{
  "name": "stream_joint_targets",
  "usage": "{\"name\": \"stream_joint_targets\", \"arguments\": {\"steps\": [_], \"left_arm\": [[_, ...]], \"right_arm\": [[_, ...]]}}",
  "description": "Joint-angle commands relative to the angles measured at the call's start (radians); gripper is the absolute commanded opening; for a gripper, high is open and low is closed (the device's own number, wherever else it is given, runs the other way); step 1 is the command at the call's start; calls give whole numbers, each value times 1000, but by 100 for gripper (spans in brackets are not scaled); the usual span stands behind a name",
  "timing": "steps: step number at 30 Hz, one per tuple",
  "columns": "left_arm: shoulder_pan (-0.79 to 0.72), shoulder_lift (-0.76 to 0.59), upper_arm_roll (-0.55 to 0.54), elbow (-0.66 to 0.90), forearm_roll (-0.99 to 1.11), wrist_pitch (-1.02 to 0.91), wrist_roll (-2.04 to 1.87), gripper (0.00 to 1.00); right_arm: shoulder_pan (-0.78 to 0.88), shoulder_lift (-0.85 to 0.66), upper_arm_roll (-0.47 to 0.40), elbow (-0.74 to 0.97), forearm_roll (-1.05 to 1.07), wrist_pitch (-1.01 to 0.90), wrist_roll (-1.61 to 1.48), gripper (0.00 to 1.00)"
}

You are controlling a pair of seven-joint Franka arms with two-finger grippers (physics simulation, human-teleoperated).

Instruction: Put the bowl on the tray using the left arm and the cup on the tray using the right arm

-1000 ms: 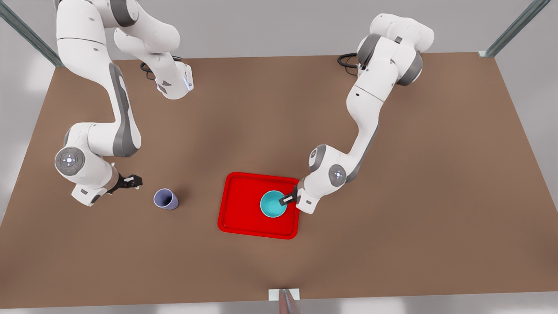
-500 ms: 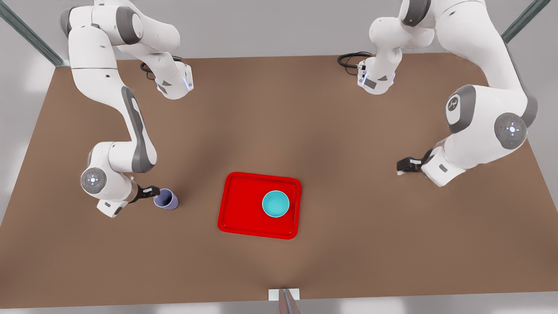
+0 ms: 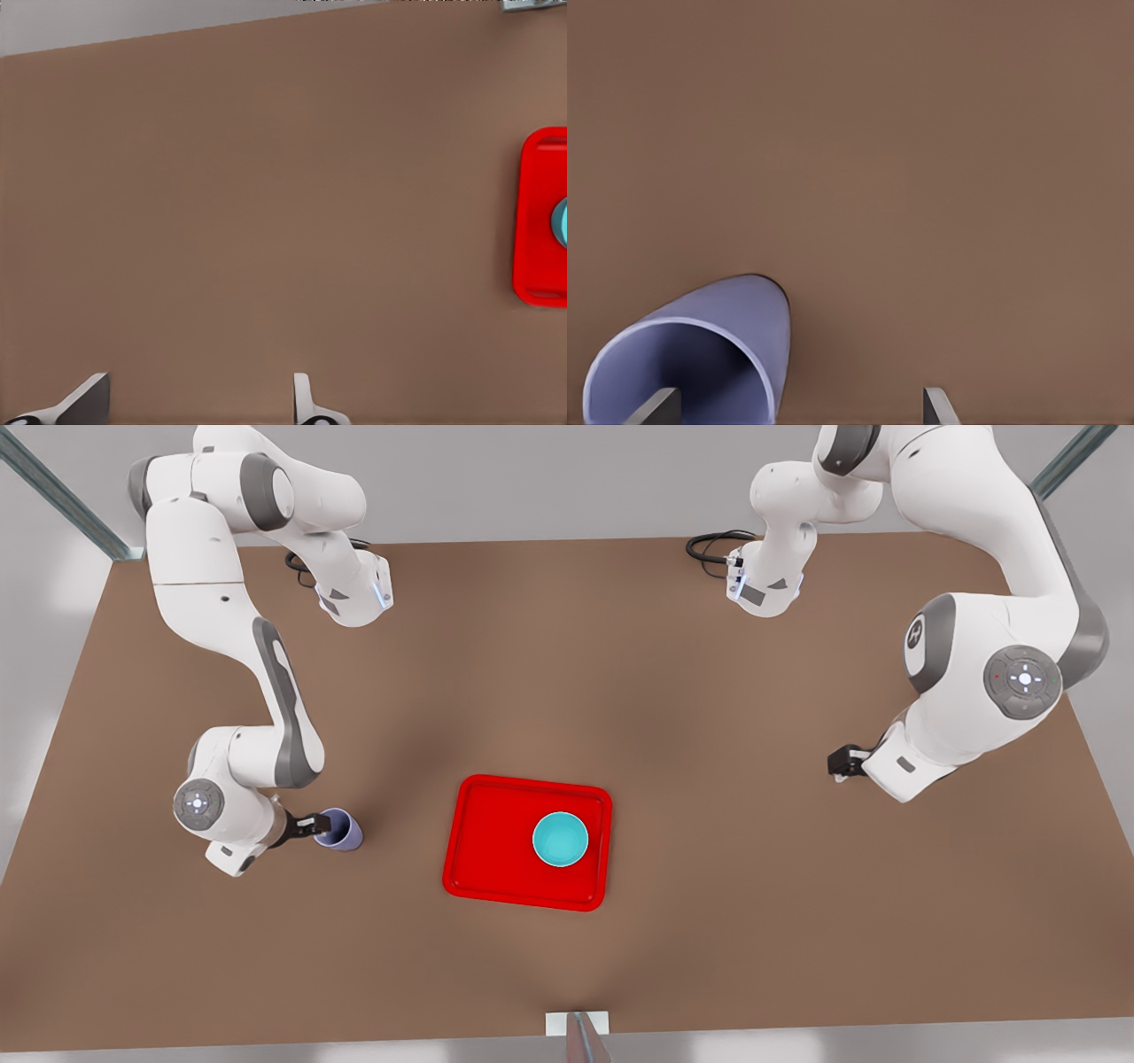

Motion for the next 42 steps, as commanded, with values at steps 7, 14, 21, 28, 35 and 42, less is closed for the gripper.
{"name": "stream_joint_targets", "arguments": {"steps": [7,14,21,28,35,42], "left_arm": [[-1,-4,0,0,1,-8,1,100],[-1,-2,0,-6,2,-8,-2,100],[-1,-2,3,-6,1,-25,-3,100],[0,-1,9,-6,2,-25,0,100],[5,1,17,-8,-1,-23,15,100],[2,-4,32,-8,-4,-23,15,100]], "right_arm": [[5,41,2,2,0,8,0,100],[8,74,0,8,-2,13,-6,100],[8,86,0,9,-9,13,-11,59],[9,87,2,11,-9,10,0,29],[11,98,3,14,0,7,3,21],[11,97,6,34,0,-4,-3,21]]}}
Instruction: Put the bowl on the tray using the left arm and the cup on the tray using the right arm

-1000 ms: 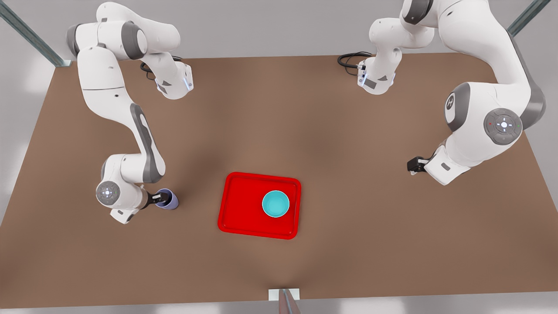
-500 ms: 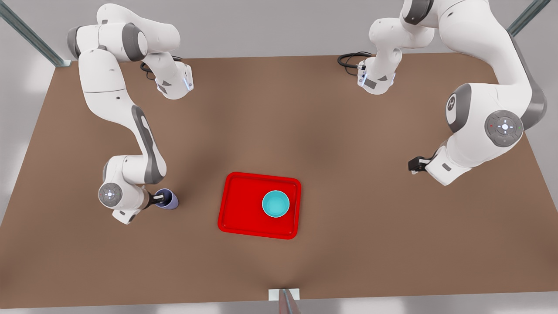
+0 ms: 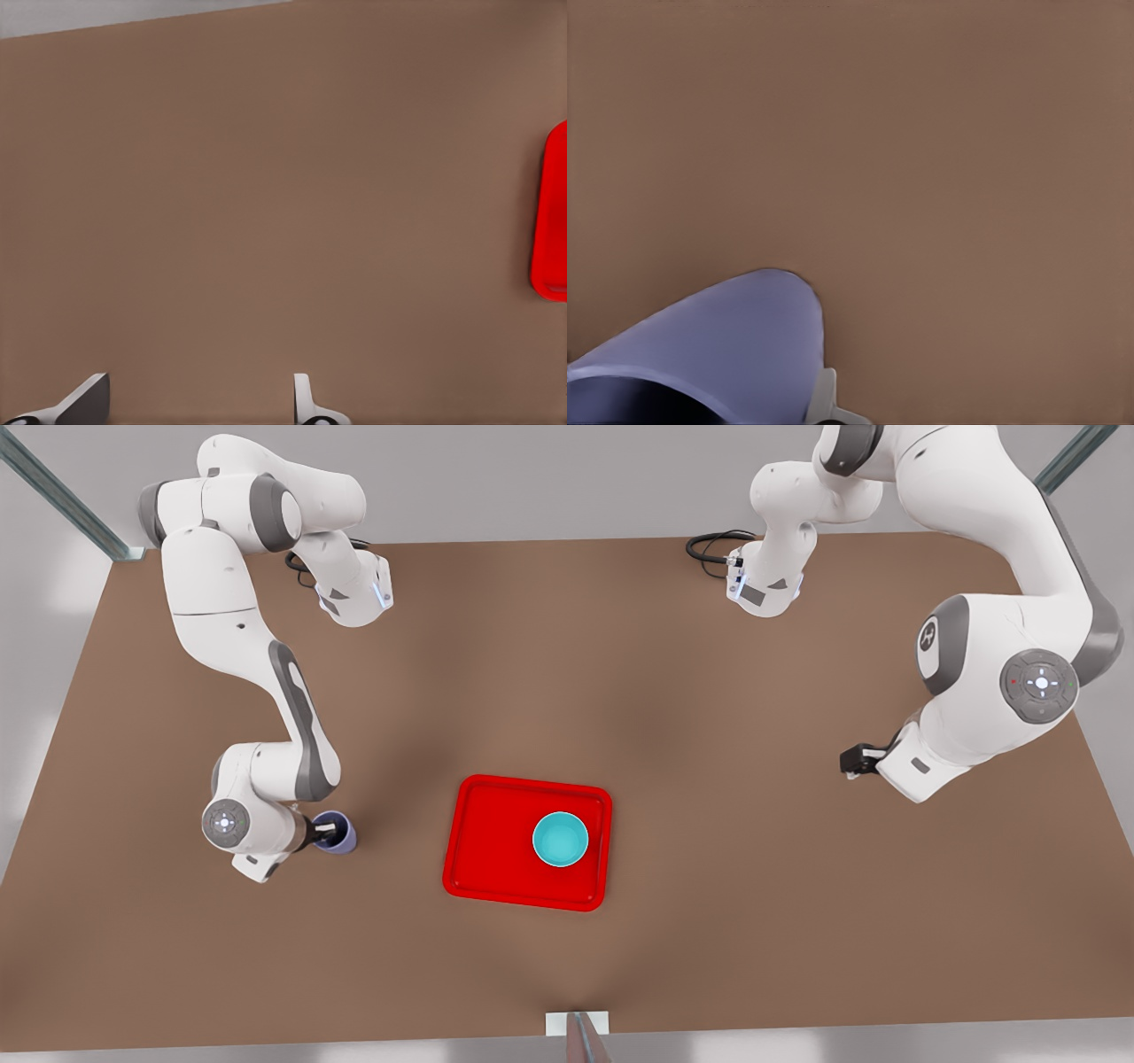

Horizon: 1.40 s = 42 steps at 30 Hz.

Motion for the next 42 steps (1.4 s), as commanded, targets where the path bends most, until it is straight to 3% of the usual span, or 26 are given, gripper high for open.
{"name": "stream_joint_targets", "arguments": {"steps": [1,6,13,19,32,33,34,42], "left_arm": [[0,0,1,0,-2,0,-2,100],[-1,-6,-1,0,0,-8,-8,100],[-4,-11,-9,0,0,-37,-18,100],[-4,-9,-9,2,0,-37,-18,100],[-3,-11,-9,3,0,-37,-18,100],[-4,-11,-9,2,0,-37,-18,100],[-4,-11,-9,3,0,-37,-20,100],[-4,-20,-9,2,0,-38,-21,100]], "right_arm": [[0,0,0,0,-13,0,6,21],[50,-24,3,43,6,-5,3,21],[305,-17,-26,173,294,-80,11,21],[423,64,-44,232,296,-80,12,21],[466,141,-63,253,294,-78,11,23],[466,150,-63,255,294,-74,11,78],[466,157,-63,253,294,-66,9,100],[462,144,-61,270,296,-80,11,100]]}}
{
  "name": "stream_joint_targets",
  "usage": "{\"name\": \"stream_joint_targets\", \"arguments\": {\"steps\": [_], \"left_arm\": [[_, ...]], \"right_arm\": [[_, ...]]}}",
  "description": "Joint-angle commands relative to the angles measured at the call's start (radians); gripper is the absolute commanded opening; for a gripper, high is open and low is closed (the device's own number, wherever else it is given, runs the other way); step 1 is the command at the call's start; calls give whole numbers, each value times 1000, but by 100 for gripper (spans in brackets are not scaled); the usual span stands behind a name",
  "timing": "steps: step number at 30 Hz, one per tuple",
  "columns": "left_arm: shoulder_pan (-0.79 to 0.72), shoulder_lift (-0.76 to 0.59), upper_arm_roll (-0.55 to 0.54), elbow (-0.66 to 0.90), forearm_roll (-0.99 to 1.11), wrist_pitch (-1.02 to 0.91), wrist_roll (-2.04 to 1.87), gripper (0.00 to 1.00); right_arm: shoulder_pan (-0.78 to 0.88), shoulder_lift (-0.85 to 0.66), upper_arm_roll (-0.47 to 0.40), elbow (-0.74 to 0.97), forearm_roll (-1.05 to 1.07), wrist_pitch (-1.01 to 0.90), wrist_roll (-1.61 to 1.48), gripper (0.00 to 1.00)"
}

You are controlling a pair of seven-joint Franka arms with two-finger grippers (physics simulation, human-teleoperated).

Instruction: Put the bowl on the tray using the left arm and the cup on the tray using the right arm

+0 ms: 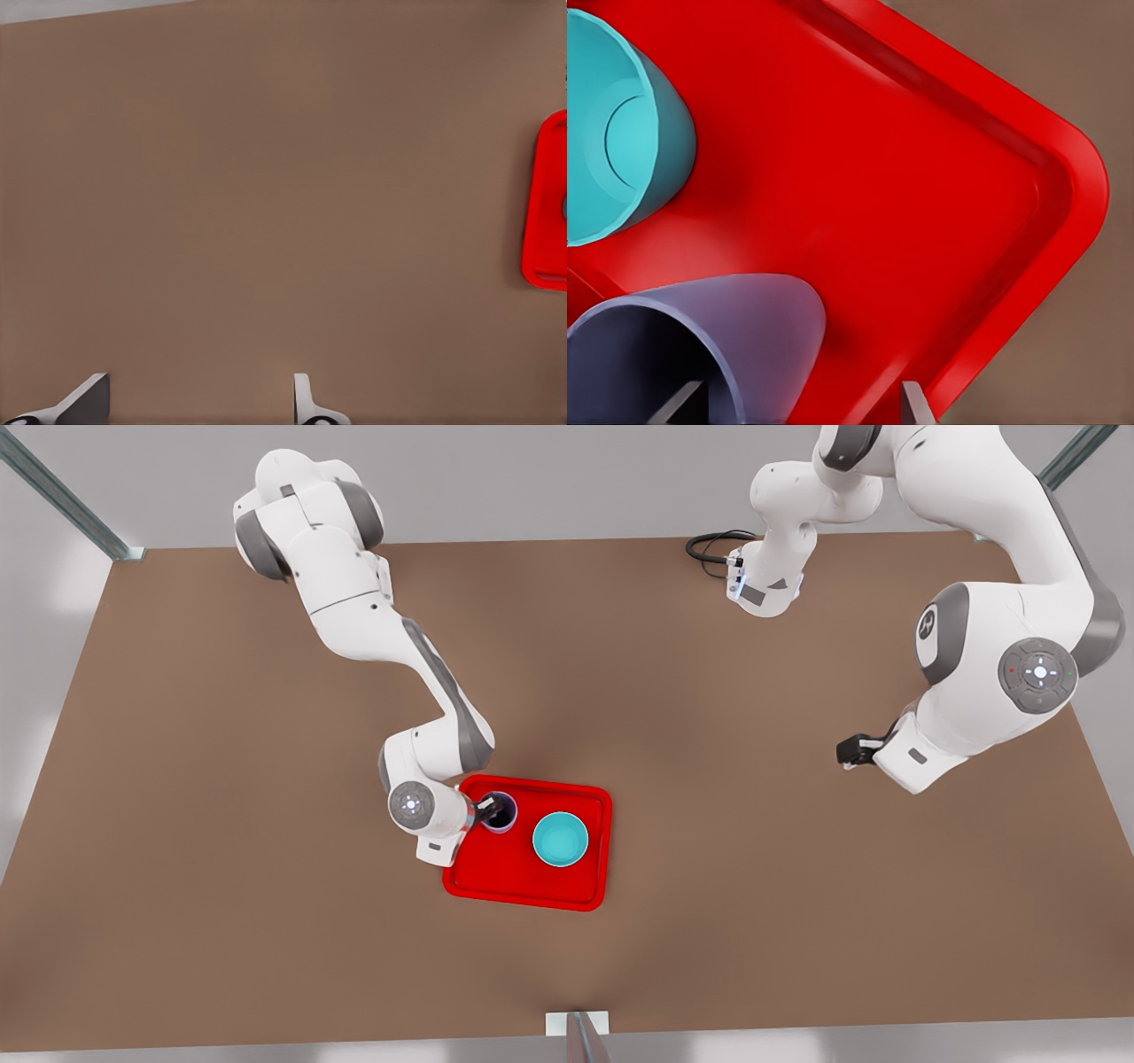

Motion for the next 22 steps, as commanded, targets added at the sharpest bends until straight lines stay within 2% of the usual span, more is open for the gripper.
{"name": "stream_joint_targets", "arguments": {"steps": [1,4,7,10,12,13,16,18,22], "left_arm": [[0,-2,0,0,0,0,0,100],[0,-14,0,0,0,-12,-2,100],[-6,-23,-2,0,8,-41,-9,100],[-8,-22,-3,0,9,-40,-9,100],[-29,-22,-5,2,12,-37,-9,100],[-32,-22,-5,-1,12,-40,-12,100],[-34,-25,-5,0,11,-40,-11,100],[-35,-23,-9,0,9,-40,-9,100],[-35,-22,-20,2,9,-40,-11,100]], "right_arm": [[0,-4,0,0,0,0,0,100],[-5,-30,-2,0,0,-19,0,100],[-15,-94,-14,49,-2,-166,-8,100],[-20,-97,-18,46,-3,-150,-11,100],[-89,-266,-26,-12,-95,-244,0,100],[-126,-365,-28,-15,-277,-336,5,100],[-230,-570,-28,-40,-387,-433,17,100],[-255,-620,-29,-40,-416,-445,17,100],[-258,-620,-31,-40,-416,-451,18,100]]}}
